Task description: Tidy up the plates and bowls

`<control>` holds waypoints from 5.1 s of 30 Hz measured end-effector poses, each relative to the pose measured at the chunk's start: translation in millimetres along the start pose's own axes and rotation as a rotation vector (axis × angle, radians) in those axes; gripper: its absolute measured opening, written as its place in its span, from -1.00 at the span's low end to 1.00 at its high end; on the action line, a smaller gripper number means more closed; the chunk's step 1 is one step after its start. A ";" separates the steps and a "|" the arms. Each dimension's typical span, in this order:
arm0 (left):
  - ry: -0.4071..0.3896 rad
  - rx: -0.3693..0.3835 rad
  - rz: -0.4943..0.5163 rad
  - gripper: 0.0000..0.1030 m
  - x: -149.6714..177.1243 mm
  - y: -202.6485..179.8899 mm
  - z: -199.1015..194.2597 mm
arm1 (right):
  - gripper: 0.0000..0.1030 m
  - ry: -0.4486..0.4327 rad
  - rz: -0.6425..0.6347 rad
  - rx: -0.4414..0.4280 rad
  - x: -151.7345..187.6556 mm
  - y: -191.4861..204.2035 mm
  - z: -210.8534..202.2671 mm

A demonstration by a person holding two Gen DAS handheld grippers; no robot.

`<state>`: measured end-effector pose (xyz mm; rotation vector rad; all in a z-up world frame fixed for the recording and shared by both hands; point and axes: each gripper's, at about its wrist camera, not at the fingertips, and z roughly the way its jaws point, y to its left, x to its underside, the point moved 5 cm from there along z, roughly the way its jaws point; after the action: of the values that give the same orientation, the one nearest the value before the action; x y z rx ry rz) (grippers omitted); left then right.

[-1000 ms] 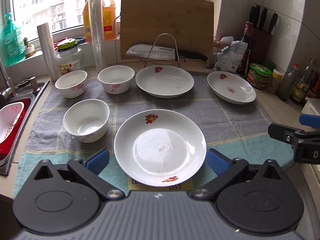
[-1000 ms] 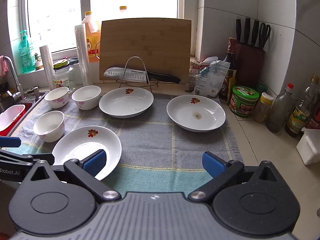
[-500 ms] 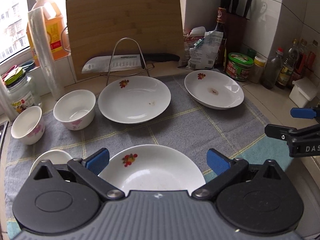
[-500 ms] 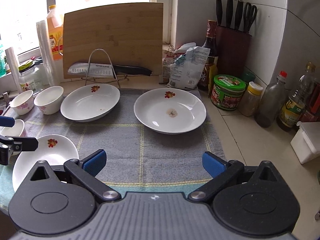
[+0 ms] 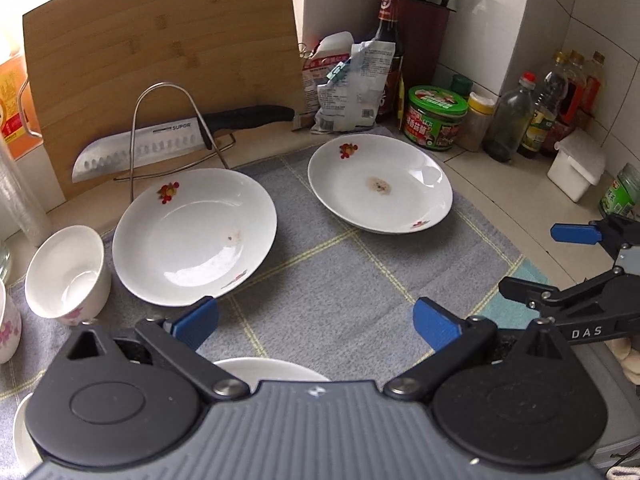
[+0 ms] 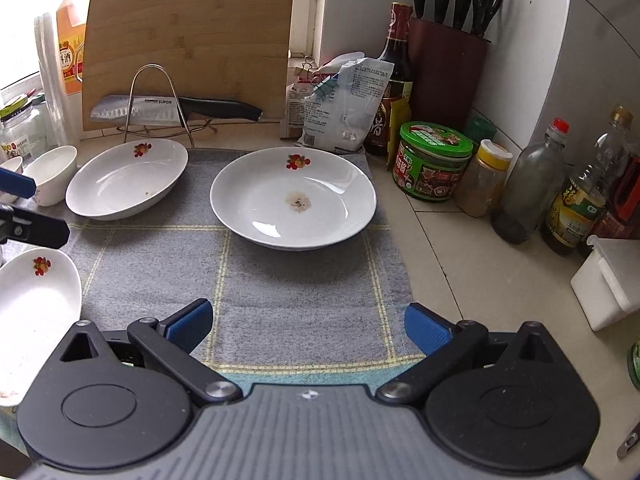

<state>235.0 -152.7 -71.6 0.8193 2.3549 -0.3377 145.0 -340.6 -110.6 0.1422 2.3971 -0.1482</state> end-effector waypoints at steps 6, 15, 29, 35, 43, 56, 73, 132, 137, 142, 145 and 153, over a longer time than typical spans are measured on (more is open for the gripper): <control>0.011 -0.035 -0.012 0.99 -23.0 -20.8 13.3 | 1.00 0.000 -0.058 -0.074 -3.2 -23.8 25.3; 0.055 -0.033 0.015 0.99 -55.8 -38.9 43.6 | 1.00 -0.001 -0.112 -0.150 -8.9 -40.0 60.9; 0.127 0.027 0.030 0.99 -88.7 -31.3 110.8 | 1.00 0.089 -0.107 -0.184 -7.3 -33.9 111.8; 0.140 0.035 0.039 0.99 -100.8 -26.4 128.8 | 1.00 0.094 -0.139 -0.181 -9.5 -27.1 126.1; 0.149 0.046 0.027 0.98 -117.3 -20.6 154.7 | 1.00 0.081 -0.160 -0.208 -17.9 -21.1 138.8; 0.154 0.100 0.014 0.97 -142.8 -26.0 193.9 | 1.00 0.083 -0.163 -0.208 -19.4 -18.8 139.7; 0.206 0.152 -0.014 0.59 -152.8 -27.5 240.0 | 1.00 0.069 -0.159 -0.210 -26.3 -16.7 145.0; 0.179 0.190 0.120 0.38 -144.8 -34.2 224.9 | 1.00 0.034 -0.237 -0.238 -34.9 -15.3 126.6; 0.159 0.189 0.134 0.38 -143.0 -39.7 210.7 | 1.00 0.032 -0.233 -0.236 -32.5 -16.8 114.5; 0.150 0.194 0.133 0.38 -138.1 -43.8 198.4 | 1.00 0.030 -0.232 -0.229 -27.6 -17.7 101.4; 0.148 0.200 0.131 0.38 -134.8 -47.4 191.9 | 1.00 0.029 -0.226 -0.222 -24.0 -18.9 93.7; 0.155 0.218 0.129 0.38 -120.7 -59.3 183.3 | 1.00 0.043 -0.199 -0.201 -12.1 -25.5 81.4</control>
<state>358.2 -332.4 -136.4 1.1316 2.4207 -0.4991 204.1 -378.4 -160.6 -0.1886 2.4493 0.0046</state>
